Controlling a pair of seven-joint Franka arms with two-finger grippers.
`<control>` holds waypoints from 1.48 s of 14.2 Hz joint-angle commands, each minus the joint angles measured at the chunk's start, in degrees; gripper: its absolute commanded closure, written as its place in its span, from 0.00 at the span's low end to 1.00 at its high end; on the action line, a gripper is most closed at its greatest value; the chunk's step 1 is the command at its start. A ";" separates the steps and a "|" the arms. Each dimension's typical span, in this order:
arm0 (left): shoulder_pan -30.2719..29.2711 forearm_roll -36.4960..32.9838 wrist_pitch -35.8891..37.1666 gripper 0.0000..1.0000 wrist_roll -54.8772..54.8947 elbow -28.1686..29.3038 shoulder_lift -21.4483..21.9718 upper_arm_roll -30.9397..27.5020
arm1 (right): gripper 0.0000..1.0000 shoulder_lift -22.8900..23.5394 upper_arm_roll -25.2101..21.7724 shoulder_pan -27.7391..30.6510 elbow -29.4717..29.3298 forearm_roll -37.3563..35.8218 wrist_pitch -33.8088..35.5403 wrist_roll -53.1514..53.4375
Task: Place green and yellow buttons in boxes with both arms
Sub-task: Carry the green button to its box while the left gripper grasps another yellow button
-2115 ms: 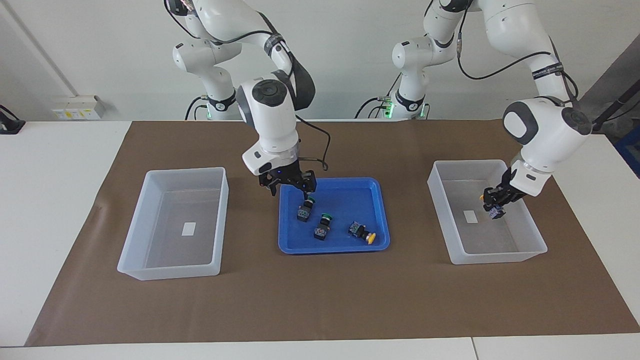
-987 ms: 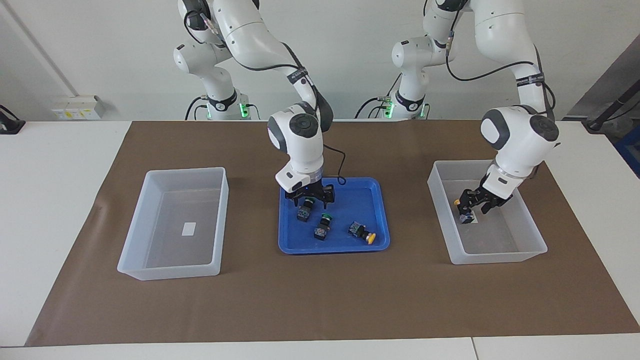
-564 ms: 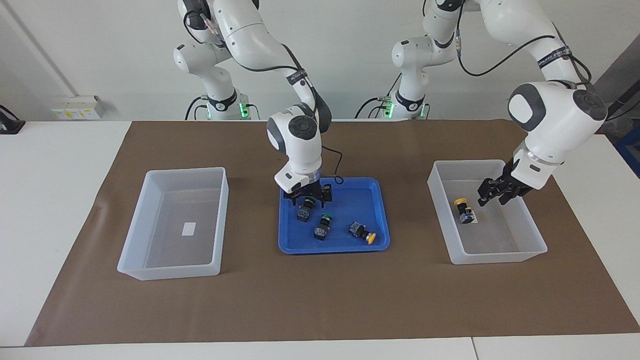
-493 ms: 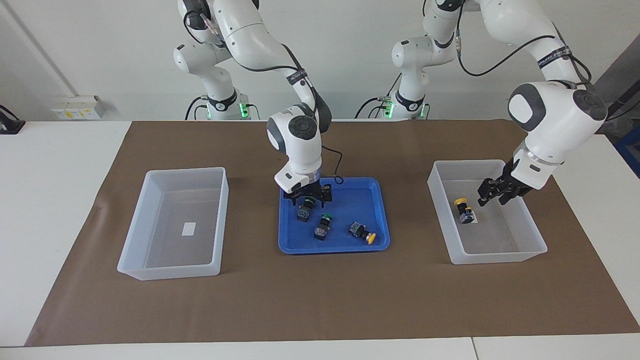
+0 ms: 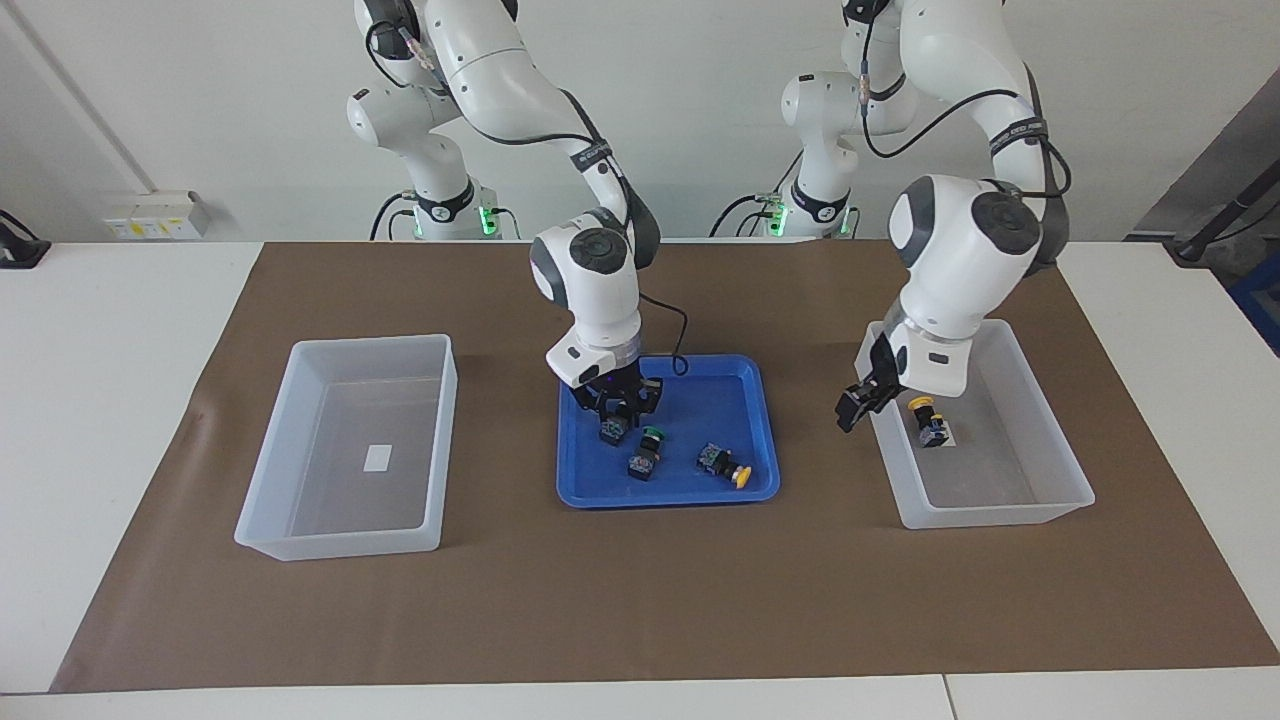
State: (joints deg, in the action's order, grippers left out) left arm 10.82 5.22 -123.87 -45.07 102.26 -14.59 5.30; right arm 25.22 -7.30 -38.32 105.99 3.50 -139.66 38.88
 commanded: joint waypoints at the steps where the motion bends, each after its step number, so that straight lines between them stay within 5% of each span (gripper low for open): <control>1: 3.58 -0.12 -11.96 0.35 -7.46 7.24 0.97 -0.82 | 0.95 -0.87 0.35 0.61 1.32 0.81 -0.79 0.50; 5: 9.73 -0.12 -24.99 0.35 -18.35 10.07 -4.91 -0.91 | 1.00 -3.14 0.09 0.61 0.98 0.81 3.14 0.41; 10: 11.33 -0.12 -28.88 0.35 -21.37 10.68 -6.94 -0.82 | 1.00 -14.40 0.09 8.24 -1.56 0.81 17.29 -4.31; 18: 13.88 0.23 -39.17 0.35 -24.54 11.82 -10.99 -0.82 | 1.00 -16.00 -0.09 30.03 -1.67 0.19 19.96 -39.09; 19: 13.96 0.23 -38.91 0.40 -24.54 11.82 -10.99 -0.82 | 1.00 -15.03 -0.17 32.15 -1.40 0.19 18.73 -42.53; 21: 13.96 0.23 -38.47 0.74 -24.54 11.82 -10.99 -0.82 | 1.00 -13.45 -0.09 35.14 1.92 0.19 12.78 -46.94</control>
State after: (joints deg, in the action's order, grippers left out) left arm 23.61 5.22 -160.95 -68.66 113.28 -25.08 5.22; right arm 10.57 -8.24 -5.20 104.97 3.43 -121.95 -4.38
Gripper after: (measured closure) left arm 0.401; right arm 0.612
